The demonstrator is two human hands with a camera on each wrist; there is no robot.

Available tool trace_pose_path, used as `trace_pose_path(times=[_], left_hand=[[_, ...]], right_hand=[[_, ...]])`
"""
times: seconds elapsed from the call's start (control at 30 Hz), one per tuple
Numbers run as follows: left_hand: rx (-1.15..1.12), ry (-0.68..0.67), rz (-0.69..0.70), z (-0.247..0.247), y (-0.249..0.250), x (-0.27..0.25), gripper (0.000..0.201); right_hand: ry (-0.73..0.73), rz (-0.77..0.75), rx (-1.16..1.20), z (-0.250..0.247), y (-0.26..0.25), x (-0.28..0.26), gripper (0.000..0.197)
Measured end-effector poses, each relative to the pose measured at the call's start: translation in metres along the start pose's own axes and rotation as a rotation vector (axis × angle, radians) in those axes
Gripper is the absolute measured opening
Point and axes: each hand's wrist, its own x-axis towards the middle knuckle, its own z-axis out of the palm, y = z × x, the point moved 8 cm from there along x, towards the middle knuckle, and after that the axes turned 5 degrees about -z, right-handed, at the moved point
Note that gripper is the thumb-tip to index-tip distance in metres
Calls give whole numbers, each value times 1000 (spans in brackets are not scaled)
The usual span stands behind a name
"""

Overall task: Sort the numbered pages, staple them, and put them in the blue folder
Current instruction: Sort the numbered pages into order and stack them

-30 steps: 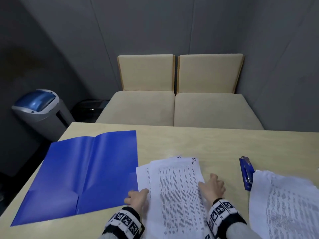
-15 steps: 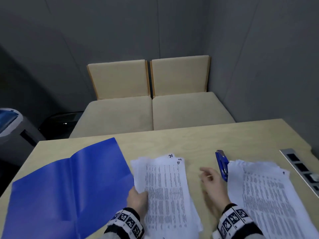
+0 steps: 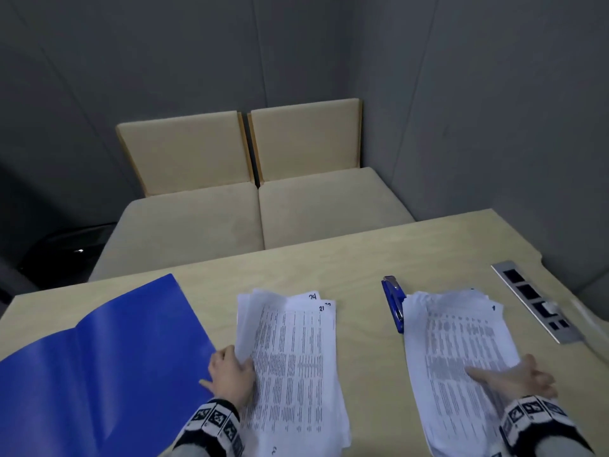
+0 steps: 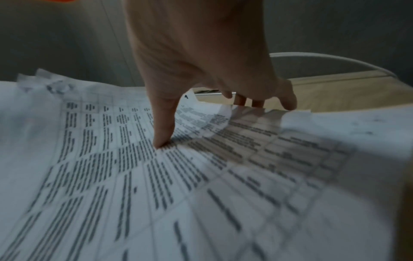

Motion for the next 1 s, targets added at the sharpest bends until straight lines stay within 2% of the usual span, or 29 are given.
trace_pose_path(times=[0.1, 0.2, 0.33, 0.4, 0.47, 0.57, 0.63, 0.67, 0.77, 0.9, 0.93, 1.0], left_hand=[[-11, 61, 113, -3, 25, -6, 20], [-82, 45, 213, 3, 50, -13, 16], [-299, -81, 124, 17, 56, -10, 13], [-345, -114, 71, 21, 54, -9, 15], [-375, -129, 38, 21, 53, -10, 16], [-435, -140, -2, 19, 50, -14, 15], [-488, -135, -19, 16, 49, -17, 14], [-509, -135, -21, 15, 49, -17, 13], [-540, -126, -33, 11, 48, -20, 12], [-572, -111, -49, 13, 41, -15, 13], [-574, -112, -52, 14, 39, -13, 14], [-583, -126, -61, 16, 38, -10, 16]], right_hand=[[-41, 42, -91, -6, -5, -4, 123], [-48, 44, -154, -10, -9, -6, 123], [-53, -16, -130, -7, -16, 0, 125], [-103, -23, -96, -1, -15, 3, 124], [-178, -24, -38, 6, -16, 0, 109], [-198, -34, 50, 4, -19, -3, 56], [-209, -110, 109, -9, -33, -11, 24], [-193, -147, 131, -21, -42, -18, 19], [-52, -340, 87, -67, -75, -32, 25], [171, -672, 184, -150, -135, -94, 23], [185, -757, 229, -167, -152, -114, 24], [73, -879, 440, -179, -181, -144, 24]])
